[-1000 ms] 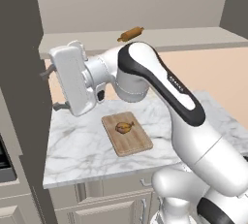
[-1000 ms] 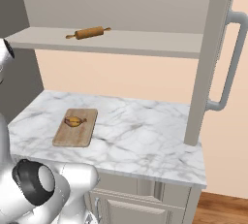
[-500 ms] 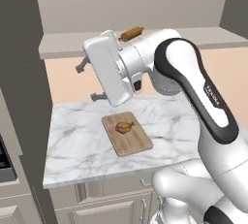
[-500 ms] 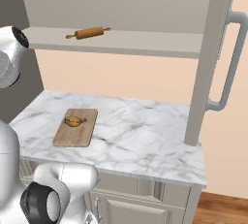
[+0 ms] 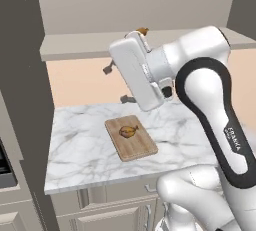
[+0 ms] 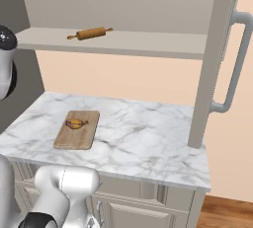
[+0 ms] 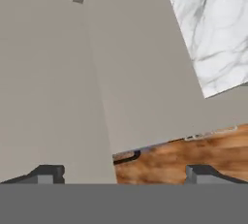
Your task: Open the cabinet, retrieve the rolling pin, and place it next to the meat on the cutting board to prepare for tenderizing.
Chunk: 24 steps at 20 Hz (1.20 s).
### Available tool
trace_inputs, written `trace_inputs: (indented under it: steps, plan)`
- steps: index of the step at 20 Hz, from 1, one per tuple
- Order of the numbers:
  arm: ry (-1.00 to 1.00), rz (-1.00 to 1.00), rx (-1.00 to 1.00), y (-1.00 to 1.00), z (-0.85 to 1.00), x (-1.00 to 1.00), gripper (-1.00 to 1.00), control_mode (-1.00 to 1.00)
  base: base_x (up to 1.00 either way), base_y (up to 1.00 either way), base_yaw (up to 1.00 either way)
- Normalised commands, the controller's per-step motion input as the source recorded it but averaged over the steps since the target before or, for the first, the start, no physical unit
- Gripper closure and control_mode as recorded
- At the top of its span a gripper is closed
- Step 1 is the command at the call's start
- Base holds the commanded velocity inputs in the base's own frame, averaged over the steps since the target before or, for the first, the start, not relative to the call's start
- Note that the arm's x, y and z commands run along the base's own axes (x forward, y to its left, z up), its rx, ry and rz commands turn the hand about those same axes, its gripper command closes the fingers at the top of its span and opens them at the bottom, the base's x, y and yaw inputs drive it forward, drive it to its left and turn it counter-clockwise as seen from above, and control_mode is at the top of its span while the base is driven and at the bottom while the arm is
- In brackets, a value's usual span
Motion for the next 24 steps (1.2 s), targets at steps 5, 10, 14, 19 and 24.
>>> trace_inputs:
  steps: [5, 10, 14, 19, 24]
  plan:
    - [-0.18, -0.17, -0.26, -0.28, 0.09, 0.22, -1.0, -1.0, 0.0, 0.0, 0.0]
    - [-0.17, -0.05, -0.26, -0.22, 0.13, 0.28, -1.0, -1.0, 0.0, 0.0, 0.0]
    - [-0.2, -0.03, -0.23, -0.37, 0.05, 0.21, -1.0, -1.0, 0.0, 0.0, 0.0]
    - [-0.25, -0.02, -0.17, -0.42, 0.0, 0.14, -1.0, -1.0, 0.0, 0.0, 0.0]
    - [-0.25, -0.02, -0.16, -0.43, 0.0, 0.21, -1.0, -1.0, 0.0, 0.0, 0.0]
